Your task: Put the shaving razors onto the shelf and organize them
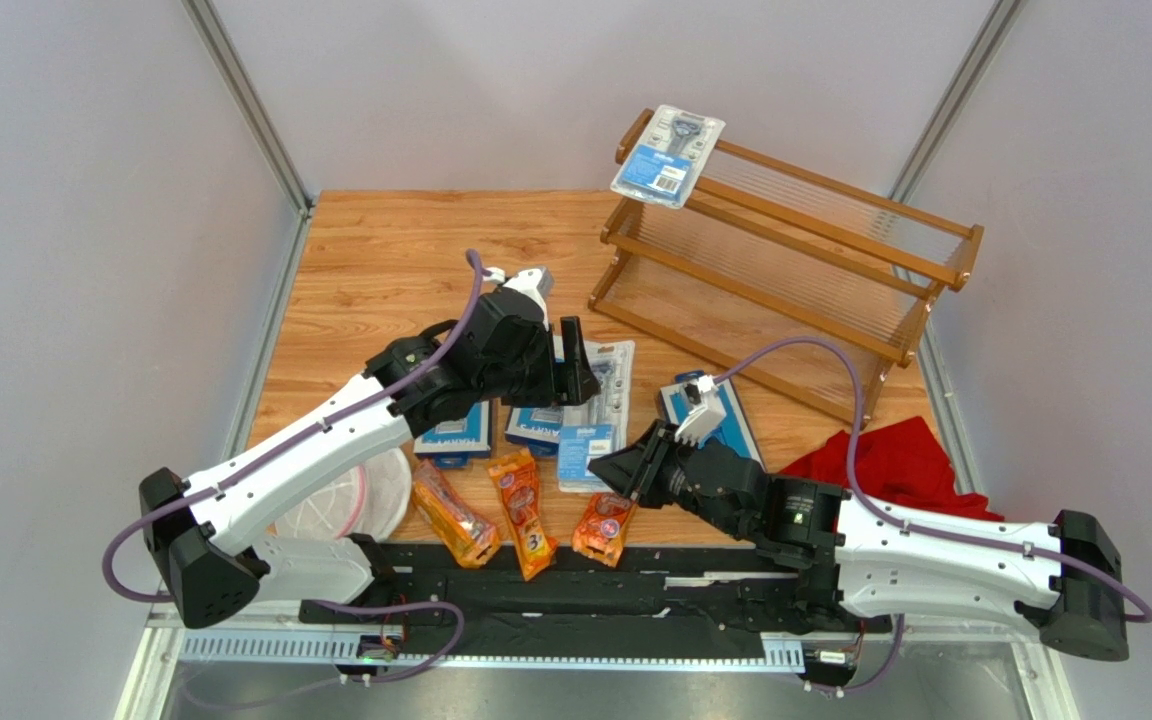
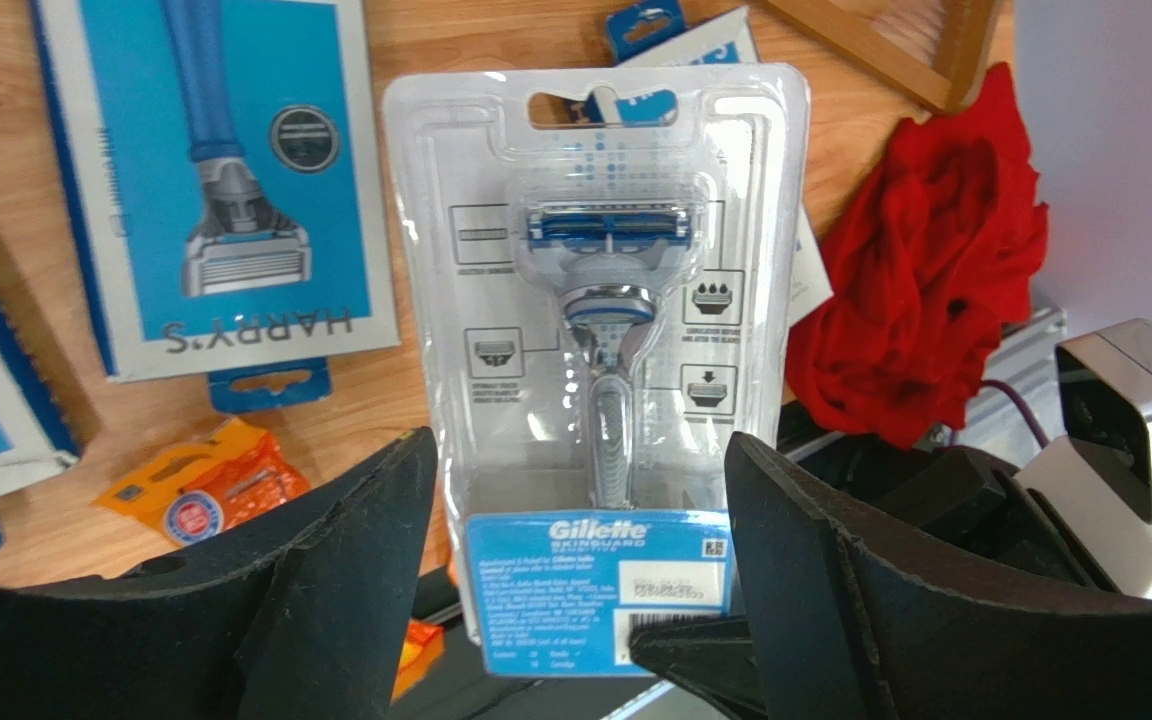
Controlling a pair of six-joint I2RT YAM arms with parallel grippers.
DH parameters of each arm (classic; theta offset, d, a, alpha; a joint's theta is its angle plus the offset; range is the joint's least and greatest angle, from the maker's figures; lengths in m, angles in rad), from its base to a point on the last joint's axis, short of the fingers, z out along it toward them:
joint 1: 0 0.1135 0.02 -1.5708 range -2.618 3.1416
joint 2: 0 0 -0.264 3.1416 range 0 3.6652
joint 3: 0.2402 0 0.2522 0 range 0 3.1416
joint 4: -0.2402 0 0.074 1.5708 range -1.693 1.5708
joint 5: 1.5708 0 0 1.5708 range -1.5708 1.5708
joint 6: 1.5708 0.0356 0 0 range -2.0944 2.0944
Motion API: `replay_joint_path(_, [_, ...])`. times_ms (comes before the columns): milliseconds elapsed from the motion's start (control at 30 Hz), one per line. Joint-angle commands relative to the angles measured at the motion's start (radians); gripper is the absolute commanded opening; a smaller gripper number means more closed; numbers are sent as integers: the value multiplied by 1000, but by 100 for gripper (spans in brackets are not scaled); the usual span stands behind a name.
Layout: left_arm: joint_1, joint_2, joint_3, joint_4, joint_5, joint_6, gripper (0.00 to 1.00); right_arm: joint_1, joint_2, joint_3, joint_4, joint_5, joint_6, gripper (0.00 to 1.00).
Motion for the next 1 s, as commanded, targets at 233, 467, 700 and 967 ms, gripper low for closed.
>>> replay_joint_path(233, [3,-45,165,-385,-416,98,99,3,-28,23,-24,10,-48,0])
replay_joint_path(467, [32,-107,53,-358,-393,79,99,3,6,100,-89,-34,-122,0])
replay_joint_path(700, [97,-187,-93,-310,-321,85,99,3,25,153,-72,-87,-212,0])
replay_joint_path(967, [120,-247,-203,-310,-319,79,99,3,101,349,-162,-105,-315,0])
